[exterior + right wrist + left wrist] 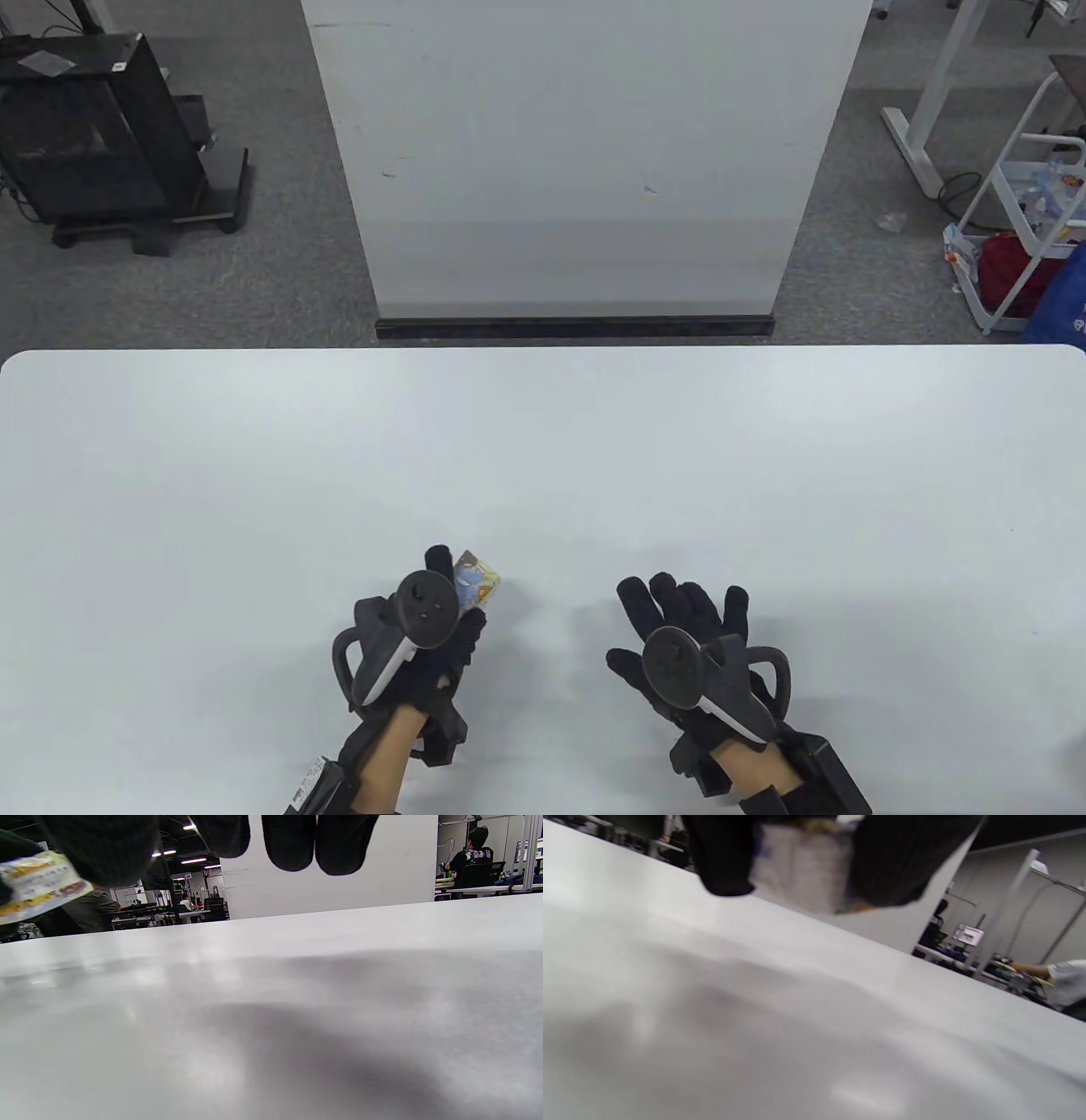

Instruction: Tear open small pack of tissues

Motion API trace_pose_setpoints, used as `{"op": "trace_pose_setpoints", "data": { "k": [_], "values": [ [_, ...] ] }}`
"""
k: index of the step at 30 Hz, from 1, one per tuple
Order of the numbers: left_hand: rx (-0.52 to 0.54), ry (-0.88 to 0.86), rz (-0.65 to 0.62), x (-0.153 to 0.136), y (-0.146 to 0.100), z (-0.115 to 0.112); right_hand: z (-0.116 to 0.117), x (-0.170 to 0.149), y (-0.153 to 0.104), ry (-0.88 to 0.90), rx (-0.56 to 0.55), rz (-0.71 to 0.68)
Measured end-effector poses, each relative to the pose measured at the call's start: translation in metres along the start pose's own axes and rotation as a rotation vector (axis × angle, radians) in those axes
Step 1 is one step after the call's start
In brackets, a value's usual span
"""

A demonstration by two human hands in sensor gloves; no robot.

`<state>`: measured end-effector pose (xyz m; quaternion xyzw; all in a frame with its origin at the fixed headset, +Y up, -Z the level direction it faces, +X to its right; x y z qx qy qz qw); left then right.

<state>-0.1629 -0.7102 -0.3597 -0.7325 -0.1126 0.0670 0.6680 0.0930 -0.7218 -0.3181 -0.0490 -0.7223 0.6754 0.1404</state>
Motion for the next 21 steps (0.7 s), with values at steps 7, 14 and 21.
{"op": "trace_pose_setpoints", "data": {
  "k": [7,14,21],
  "values": [
    [-0.086,0.126,-0.183,0.059,-0.016,-0.03,-0.002,0.009,-0.004,0.028,-0.046,-0.048],
    [-0.134,0.126,-0.275,0.08,-0.023,-0.044,-0.005,0.017,-0.007,0.056,-0.078,-0.092],
    [-0.11,0.11,-0.318,0.088,-0.03,-0.043,-0.003,0.023,-0.009,0.075,-0.091,-0.129]
  ]
}}
Point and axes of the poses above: the tracker on the back of each hand, its own x axis roughly to the thumb side, its own y axis roughly from the wrist to the fingertips, z = x × y, the point moved 4 cm from there along y, roughly from the wrist to the fingertips, and after that the axes turned 3 degrees about y, right-handed, at the moved point
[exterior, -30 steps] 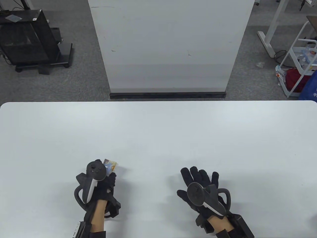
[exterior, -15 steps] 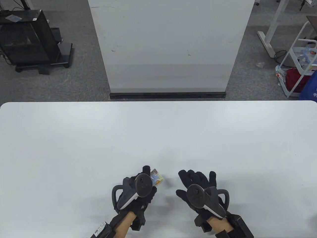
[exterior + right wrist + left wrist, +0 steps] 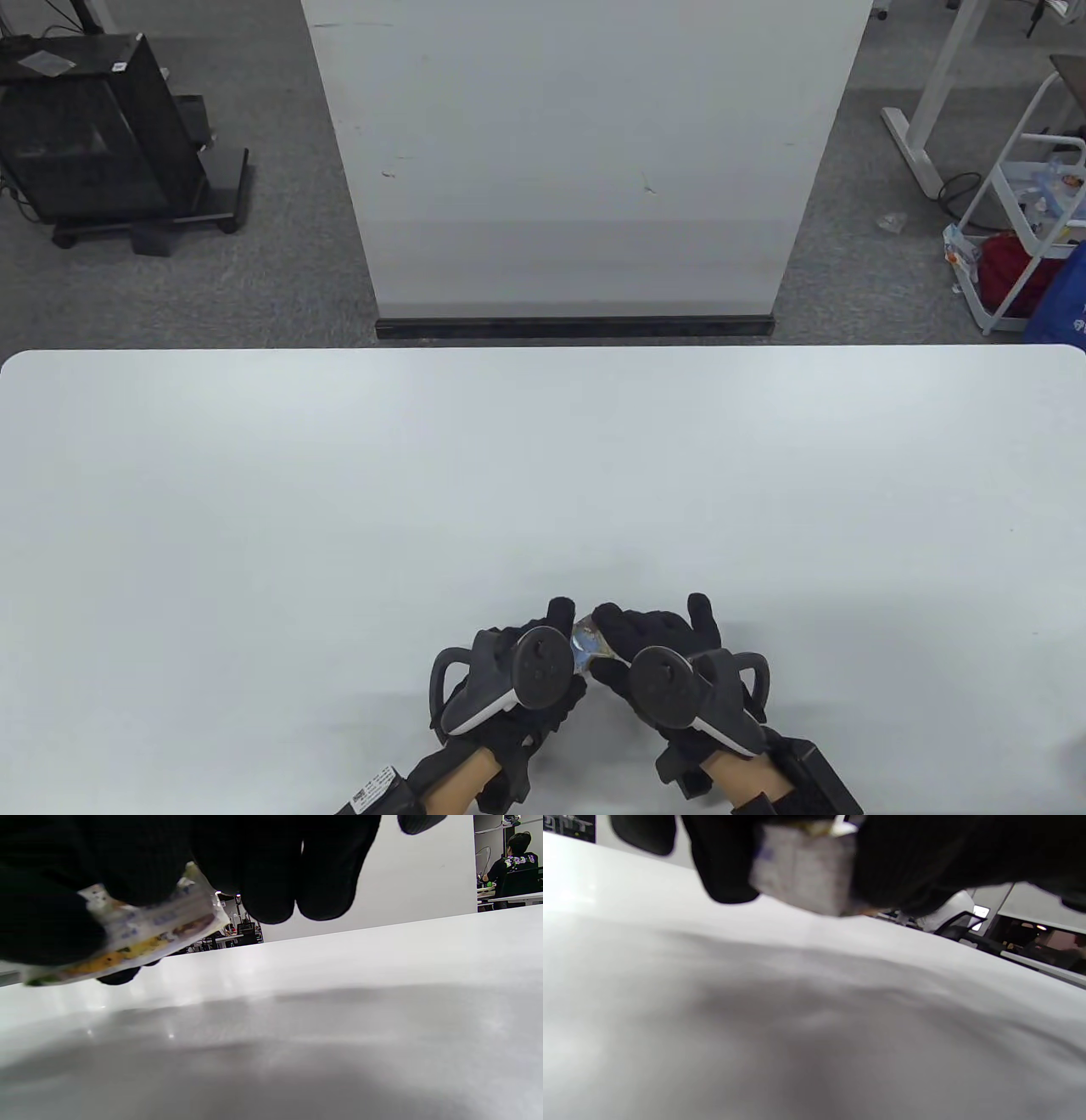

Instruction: Tear open small pack of tissues

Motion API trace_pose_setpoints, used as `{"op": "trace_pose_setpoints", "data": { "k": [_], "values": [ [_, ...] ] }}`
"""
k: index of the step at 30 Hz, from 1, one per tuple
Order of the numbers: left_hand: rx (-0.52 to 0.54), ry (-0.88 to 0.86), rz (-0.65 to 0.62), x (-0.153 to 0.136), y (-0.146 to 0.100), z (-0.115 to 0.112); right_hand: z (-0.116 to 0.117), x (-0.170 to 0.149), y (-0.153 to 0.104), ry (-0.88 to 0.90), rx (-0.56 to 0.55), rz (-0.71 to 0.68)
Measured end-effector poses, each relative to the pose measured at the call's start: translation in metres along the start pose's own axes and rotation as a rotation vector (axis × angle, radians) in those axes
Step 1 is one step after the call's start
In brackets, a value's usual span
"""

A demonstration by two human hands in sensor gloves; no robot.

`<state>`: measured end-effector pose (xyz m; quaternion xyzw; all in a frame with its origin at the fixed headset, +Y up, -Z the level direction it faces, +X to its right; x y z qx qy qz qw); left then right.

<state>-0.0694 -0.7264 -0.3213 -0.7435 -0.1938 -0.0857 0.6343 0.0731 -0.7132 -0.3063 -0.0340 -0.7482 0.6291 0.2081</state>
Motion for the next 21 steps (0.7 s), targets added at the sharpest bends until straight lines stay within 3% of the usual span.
{"op": "trace_pose_setpoints", "data": {
  "k": [21],
  "values": [
    [-0.007,-0.065,-0.037,0.005,0.001,-0.005,-0.012,0.003,-0.003,-0.019,-0.154,-0.023]
  ]
}}
Point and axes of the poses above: the tracker on the back of each hand, its own x axis roughly to the thumb side, its own y axis roughly from the wrist to the fingertips, z = x × y, the point moved 4 cm from there along y, roughly from the wrist to the fingertips, and after that the axes turned 3 degrees about y, right-handed, at the moved point
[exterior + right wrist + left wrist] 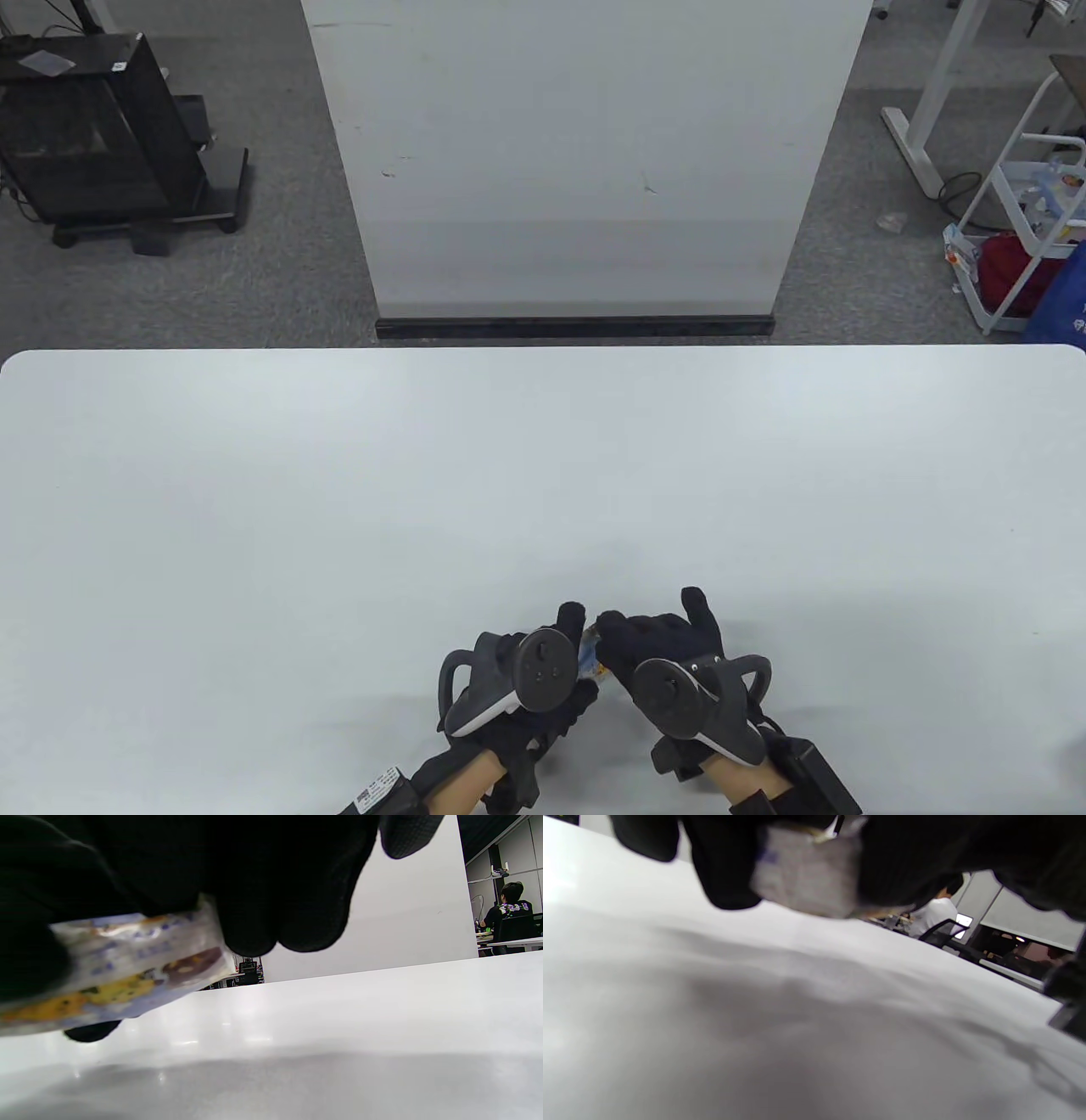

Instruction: Tear open small pack of tissues

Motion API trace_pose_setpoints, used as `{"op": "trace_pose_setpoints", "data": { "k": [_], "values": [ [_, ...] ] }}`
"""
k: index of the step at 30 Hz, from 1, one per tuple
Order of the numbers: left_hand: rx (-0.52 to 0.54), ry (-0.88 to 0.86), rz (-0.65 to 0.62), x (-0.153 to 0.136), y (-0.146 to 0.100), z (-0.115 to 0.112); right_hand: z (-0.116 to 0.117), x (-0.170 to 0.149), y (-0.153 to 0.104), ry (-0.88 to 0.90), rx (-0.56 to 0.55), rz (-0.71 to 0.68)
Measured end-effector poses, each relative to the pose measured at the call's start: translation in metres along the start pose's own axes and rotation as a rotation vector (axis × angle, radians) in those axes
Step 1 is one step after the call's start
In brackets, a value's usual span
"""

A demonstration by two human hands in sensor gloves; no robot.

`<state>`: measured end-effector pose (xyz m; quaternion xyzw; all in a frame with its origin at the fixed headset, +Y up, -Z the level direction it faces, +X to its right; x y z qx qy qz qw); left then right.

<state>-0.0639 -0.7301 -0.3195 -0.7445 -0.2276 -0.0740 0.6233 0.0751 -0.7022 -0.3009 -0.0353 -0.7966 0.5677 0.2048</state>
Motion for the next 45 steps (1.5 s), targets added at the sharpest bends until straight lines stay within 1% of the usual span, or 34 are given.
{"op": "trace_pose_setpoints", "data": {
  "k": [5,8,11,14,16,17,18,21,25,28,29,30,32,34,38,39,42,45],
  "values": [
    [-0.009,-0.011,0.001,-0.002,0.001,-0.001,-0.001,-0.008,0.002,0.053,-0.005,0.055],
    [-0.015,-0.009,0.004,-0.003,0.003,-0.002,0.002,-0.014,0.005,0.087,0.025,0.1],
    [-0.021,0.012,0.023,-0.008,0.003,-0.002,0.007,-0.02,0.004,0.104,0.071,0.117],
    [0.001,0.025,0.058,-0.019,0.003,0.005,0.01,-0.022,0.005,0.04,0.123,0.106],
    [0.028,0.021,0.088,-0.028,0.003,0.012,0.011,-0.024,0.005,0.014,0.125,0.111],
    [0.06,0.027,0.108,-0.037,0.003,0.019,0.013,-0.025,0.005,-0.001,0.157,0.12],
    [0.08,0.042,0.128,-0.044,0.002,0.024,0.014,-0.026,0.004,-0.004,0.163,0.122],
    [0.139,0.091,0.223,-0.074,0.0,0.041,0.02,-0.025,0.003,-0.029,0.196,0.108],
    [0.173,0.068,0.387,-0.126,-0.009,0.055,0.024,-0.025,0.003,-0.036,0.23,0.107],
    [0.195,0.028,0.5,-0.159,-0.017,0.061,0.023,-0.025,0.003,-0.039,0.238,0.107],
    [0.207,0.007,0.554,-0.172,-0.021,0.062,0.025,-0.025,0.003,-0.04,0.268,0.1],
    [0.198,0.001,0.607,-0.183,-0.025,0.063,0.026,-0.026,0.003,-0.048,0.287,0.104],
    [0.175,0.007,0.71,-0.203,-0.032,0.062,0.027,-0.027,0.003,-0.052,0.287,0.105],
    [0.148,0.012,0.806,-0.22,-0.04,0.061,0.027,-0.027,0.003,-0.054,0.289,0.108],
    [0.125,-0.074,0.902,-0.245,-0.052,0.055,0.028,-0.027,0.003,-0.064,0.322,0.105],
    [0.125,-0.071,0.947,-0.251,-0.056,0.055,0.031,-0.028,0.002,-0.056,0.338,0.103],
    [0.076,-0.088,1.011,-0.263,-0.062,0.052,0.036,-0.028,0.002,-0.078,0.363,0.105],
    [0.061,-0.075,1.065,-0.268,-0.066,0.05,0.036,-0.028,0.002,-0.102,0.362,0.107]
  ]
}}
Point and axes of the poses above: the tracker on the back of each hand, its own x axis roughly to the thumb side, its own y axis roughly from the wrist to the fingertips, z = x × y, the point moved 4 cm from there along y, roughly from the wrist to the fingertips, and after that the axes turned 3 degrees about y, right-handed, at the moved point
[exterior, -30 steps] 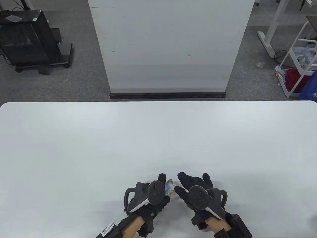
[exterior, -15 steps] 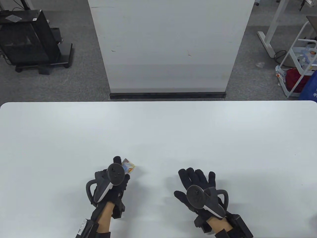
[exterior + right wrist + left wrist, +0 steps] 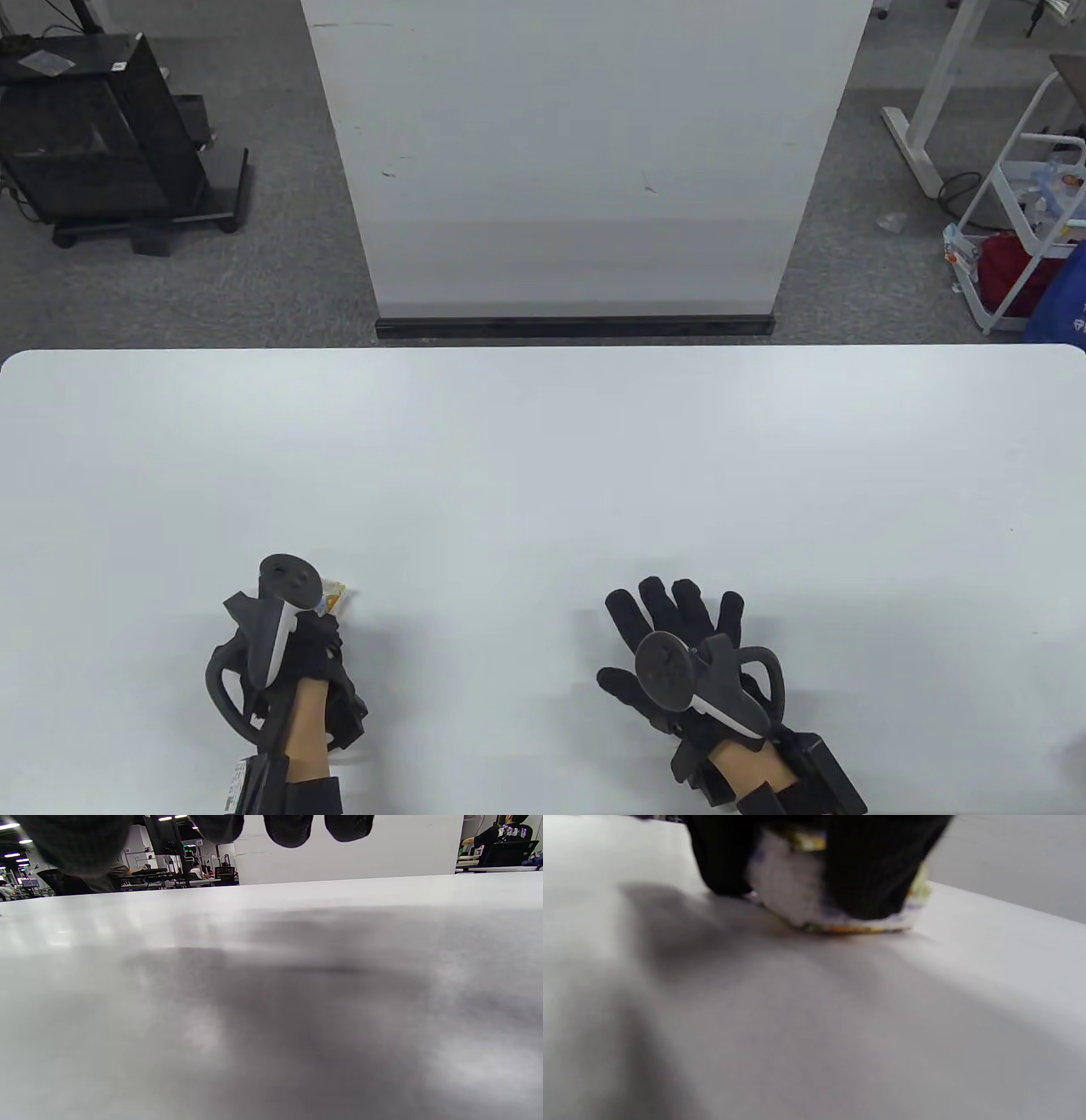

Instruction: Tear open small pack of tissues

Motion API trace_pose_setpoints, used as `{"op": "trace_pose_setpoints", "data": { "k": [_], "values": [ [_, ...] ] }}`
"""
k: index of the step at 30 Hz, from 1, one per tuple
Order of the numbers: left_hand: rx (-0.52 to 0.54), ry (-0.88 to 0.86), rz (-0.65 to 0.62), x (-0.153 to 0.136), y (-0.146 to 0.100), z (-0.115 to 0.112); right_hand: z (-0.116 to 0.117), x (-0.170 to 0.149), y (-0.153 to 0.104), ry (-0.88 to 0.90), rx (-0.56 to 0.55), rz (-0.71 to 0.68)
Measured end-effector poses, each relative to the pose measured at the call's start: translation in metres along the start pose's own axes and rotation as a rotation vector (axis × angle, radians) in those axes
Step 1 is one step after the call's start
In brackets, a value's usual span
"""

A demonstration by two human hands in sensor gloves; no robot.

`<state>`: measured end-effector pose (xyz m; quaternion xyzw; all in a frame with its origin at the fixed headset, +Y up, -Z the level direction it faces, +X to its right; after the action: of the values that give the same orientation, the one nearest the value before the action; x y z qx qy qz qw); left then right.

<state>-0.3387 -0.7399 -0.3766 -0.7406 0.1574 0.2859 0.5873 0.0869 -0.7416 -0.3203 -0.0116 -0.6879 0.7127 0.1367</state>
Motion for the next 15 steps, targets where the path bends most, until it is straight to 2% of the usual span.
{"op": "trace_pose_setpoints", "data": {
  "k": [2,6,10,11,15],
  "values": [
    [-0.025,0.002,0.041,-0.004,-0.001,-0.001,-0.002,-0.001,0.0,0.008,-0.009,0.005],
    [0.022,0.005,0.016,0.002,-0.007,0.005,-0.004,-0.005,0.001,0.024,-0.029,0.024],
    [0.1,0.017,-0.114,0.029,-0.027,0.012,-0.004,-0.009,0.002,0.018,-0.031,0.04],
    [0.117,0.028,-0.18,0.039,-0.034,0.013,-0.005,-0.01,0.002,0.02,-0.033,0.041],
    [0.135,0.087,-0.368,0.075,-0.058,0.005,-0.006,-0.011,0.003,0.021,-0.036,0.043]
  ]
}}
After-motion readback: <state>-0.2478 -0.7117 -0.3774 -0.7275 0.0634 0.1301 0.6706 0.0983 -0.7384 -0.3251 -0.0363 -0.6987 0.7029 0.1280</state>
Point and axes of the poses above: the tracker on the back of each hand, its own x axis roughly to the thumb side, its own y axis roughly from the wrist to the fingertips, z = x × y, the point moved 4 cm from there along y, roughly from the wrist to the fingertips, and after that the axes turned 3 degrees about y, right-handed, at the moved point
